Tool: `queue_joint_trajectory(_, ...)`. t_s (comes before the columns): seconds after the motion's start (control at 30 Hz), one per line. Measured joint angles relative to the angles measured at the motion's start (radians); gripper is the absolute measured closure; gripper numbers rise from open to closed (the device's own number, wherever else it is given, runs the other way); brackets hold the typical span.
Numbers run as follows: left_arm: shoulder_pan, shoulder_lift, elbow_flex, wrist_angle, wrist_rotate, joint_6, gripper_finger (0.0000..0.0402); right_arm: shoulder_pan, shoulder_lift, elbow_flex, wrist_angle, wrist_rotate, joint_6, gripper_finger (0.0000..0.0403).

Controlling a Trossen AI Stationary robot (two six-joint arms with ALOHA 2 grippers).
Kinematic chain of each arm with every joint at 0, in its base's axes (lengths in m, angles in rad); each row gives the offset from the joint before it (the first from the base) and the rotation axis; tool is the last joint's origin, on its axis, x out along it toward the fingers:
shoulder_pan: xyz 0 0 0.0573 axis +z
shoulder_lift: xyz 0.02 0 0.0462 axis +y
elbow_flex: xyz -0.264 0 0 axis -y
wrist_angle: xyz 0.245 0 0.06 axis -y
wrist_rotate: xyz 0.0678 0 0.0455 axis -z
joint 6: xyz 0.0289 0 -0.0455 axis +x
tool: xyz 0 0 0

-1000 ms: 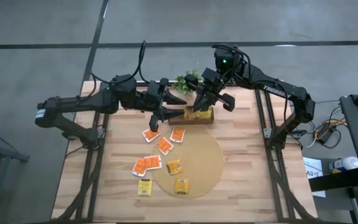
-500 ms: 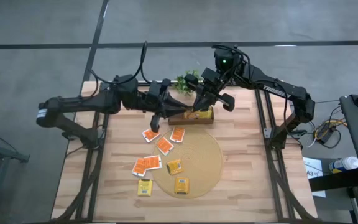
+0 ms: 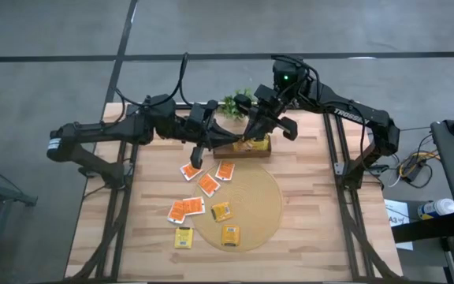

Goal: Pick & Place Tea
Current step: Put the orange tea bag into the middle section of the wooden organizer

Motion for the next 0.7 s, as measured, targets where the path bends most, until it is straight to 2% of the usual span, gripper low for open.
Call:
queue_joint_trajectory(0.17, 0.004, -0.008, 0.005, -0.019, -0.001, -0.003, 0.0401, 0.000, -0.009, -0.001, 0.052, 0.007, 0.076, 0.0371)
queue_joint_trajectory(0.37, 0.007, -0.015, 0.005, -0.029, -0.002, -0.004, 0.0401, -0.001, -0.042, -0.001, 0.136, 0.008, 0.136, 0.0316)
queue_joint_trajectory(0.53, 0.024, -0.019, 0.005, -0.051, -0.003, -0.010, 0.0401, -0.001, -0.069, -0.001, 0.165, 0.007, 0.146, 0.0271)
queue_joint_trajectory(0.7, 0.063, -0.009, 0.004, -0.070, -0.004, 0.001, 0.0401, -0.018, -0.114, -0.001, 0.169, 0.004, 0.124, 0.0244)
